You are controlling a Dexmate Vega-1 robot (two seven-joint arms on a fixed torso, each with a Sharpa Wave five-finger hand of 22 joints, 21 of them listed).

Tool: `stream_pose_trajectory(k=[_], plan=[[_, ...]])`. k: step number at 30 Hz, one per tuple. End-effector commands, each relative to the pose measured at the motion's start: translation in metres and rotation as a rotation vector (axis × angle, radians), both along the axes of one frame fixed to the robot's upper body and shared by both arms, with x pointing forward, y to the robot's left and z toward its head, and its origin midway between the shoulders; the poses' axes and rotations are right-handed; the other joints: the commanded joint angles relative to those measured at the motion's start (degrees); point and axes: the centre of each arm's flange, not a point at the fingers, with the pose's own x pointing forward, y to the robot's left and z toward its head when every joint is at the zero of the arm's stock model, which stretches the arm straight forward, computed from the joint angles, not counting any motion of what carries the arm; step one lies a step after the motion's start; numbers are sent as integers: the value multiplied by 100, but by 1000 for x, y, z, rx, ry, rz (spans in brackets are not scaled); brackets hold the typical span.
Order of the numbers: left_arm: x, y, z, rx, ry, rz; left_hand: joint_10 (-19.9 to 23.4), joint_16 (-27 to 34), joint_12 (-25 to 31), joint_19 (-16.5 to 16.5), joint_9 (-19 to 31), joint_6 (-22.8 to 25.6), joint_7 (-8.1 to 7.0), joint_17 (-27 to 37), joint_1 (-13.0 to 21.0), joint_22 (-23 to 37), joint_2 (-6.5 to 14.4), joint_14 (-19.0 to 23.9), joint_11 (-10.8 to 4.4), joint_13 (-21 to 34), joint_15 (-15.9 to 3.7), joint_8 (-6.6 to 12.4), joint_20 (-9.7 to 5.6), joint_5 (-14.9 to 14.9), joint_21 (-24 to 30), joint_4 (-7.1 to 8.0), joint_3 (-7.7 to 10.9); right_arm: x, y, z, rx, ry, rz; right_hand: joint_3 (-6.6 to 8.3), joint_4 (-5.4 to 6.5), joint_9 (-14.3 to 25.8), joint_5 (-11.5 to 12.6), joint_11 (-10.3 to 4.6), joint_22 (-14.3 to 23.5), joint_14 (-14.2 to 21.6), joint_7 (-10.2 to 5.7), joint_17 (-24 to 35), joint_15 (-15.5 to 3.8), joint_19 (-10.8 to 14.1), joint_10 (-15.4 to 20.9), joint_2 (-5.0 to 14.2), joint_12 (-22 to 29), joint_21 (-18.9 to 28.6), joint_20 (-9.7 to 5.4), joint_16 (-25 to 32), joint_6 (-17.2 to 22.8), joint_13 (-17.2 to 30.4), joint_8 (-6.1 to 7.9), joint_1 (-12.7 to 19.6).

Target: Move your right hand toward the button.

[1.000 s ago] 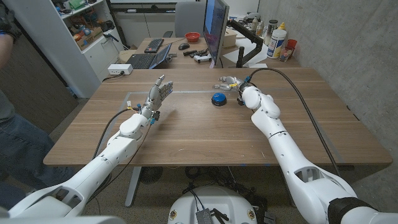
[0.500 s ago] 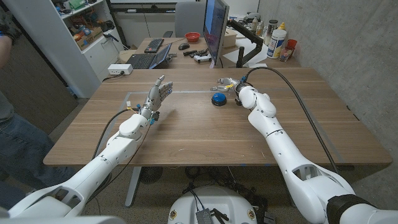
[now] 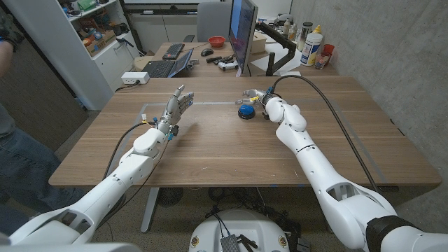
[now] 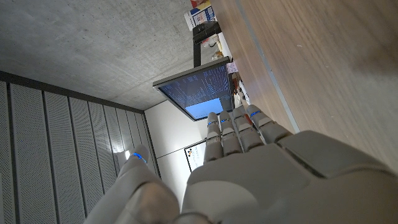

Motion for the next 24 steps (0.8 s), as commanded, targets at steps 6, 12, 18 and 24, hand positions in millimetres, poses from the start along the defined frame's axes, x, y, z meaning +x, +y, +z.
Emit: stream_pose_trajectory(k=[6,12,18,24], plan=[[2,6,-1,-3,2,9,23,27,9,-4,15,39,-5,18,37,35,16,13,-9,12,-16,39,19,43,-5,-1,-19,7,13,-5,-58,5,-36,-12,-7,24,52,-6,17,-53,-28,20,17,-77,6,-80,8,11,14,12,7,28,-21,46],[2,7,-1,-1,0,9,38,25,15,-5,15,40,1,18,39,35,20,8,-11,12,-24,37,20,47,-3,-2,-28,9,17,-6,-86,3,-52,-17,-15,24,71,12,16,-126,-34,20,58,-144,4,-98,8,0,14,-5,8,29,-19,60],[3,8,1,2,-2,8,35,25,13,-6,15,48,-8,18,40,36,24,4,-22,12,-33,38,12,51,-2,-3,-35,10,22,-8,-109,4,-78,-19,-23,24,86,-7,15,-141,-37,20,68,-211,7,-110,11,-12,13,0,2,31,-20,76],[3,13,1,3,-2,4,34,28,12,-12,16,59,-4,18,41,36,28,12,-23,12,-37,40,8,54,-3,-4,-43,11,29,-12,-110,14,-86,-19,-28,25,96,-7,14,-140,-49,20,65,-243,6,-118,11,-14,13,7,-1,32,-20,87]])
